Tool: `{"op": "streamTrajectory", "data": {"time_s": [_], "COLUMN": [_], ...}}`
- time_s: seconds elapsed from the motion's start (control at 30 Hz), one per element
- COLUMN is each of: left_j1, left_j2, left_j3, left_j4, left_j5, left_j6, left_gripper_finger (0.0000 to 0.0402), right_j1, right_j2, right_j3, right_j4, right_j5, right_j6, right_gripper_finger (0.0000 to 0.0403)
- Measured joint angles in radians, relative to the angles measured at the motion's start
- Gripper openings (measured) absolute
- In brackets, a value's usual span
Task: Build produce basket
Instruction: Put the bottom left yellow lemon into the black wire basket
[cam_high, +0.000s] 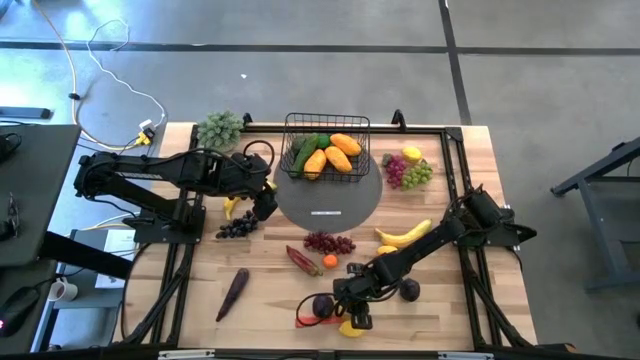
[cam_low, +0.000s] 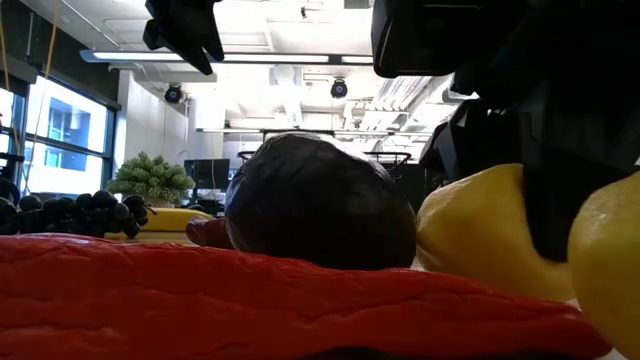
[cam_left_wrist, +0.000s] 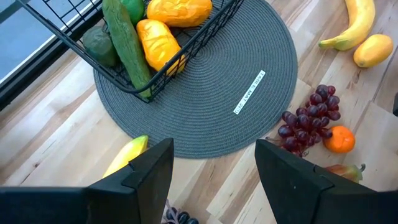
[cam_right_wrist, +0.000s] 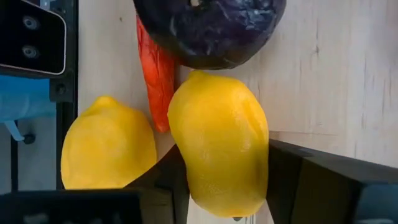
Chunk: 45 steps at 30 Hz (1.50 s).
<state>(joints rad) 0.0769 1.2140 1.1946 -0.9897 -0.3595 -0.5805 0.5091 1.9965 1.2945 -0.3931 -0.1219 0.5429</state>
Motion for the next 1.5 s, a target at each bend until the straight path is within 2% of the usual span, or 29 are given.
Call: {"op": "streamTrajectory", "data": {"time_s": [0.33, 0.57, 0.77, 1.0, 1.23, 1.5], "left_j1": [0.0, 0.0, 0.0, 0.0, 0.0, 0.0], "left_j2": [0.0, 0.0, 0.0, 0.0, 0.0, 0.0], "left_j3": [0.0, 0.0, 0.0, 0.0, 0.0, 0.0], "left_j4": [0.001, 0.003, 0.007, 0.007, 0.008, 0.008], "left_j5": [0.0, 0.004, 0.005, 0.005, 0.029, 0.045], "left_j6": [0.0, 0.0, 0.0, -0.003, -0.013, -0.018], "left_gripper_finger": [0.0216, 0.0216, 0.0216, 0.0216, 0.0216, 0.0216], "right_j1": [0.0, -0.004, -0.037, -0.146, -0.317, -0.521], "right_j2": [-0.033, -0.1, -0.162, -0.239, -0.339, -0.439], "right_j3": [0.0, 0.0, 0.0, 0.0, 0.0, 0.0], "right_j4": [-0.059, -0.165, -0.231, -0.246, -0.247, -0.237], "right_j5": [0.027, 0.148, 0.304, 0.463, 0.487, 0.44], "right_j6": [0.114, 0.162, 0.175, 0.096, -0.065, -0.272], "right_gripper_finger": [0.0122, 0.0122, 0.0122, 0.0122, 0.0122, 0.0122]}}
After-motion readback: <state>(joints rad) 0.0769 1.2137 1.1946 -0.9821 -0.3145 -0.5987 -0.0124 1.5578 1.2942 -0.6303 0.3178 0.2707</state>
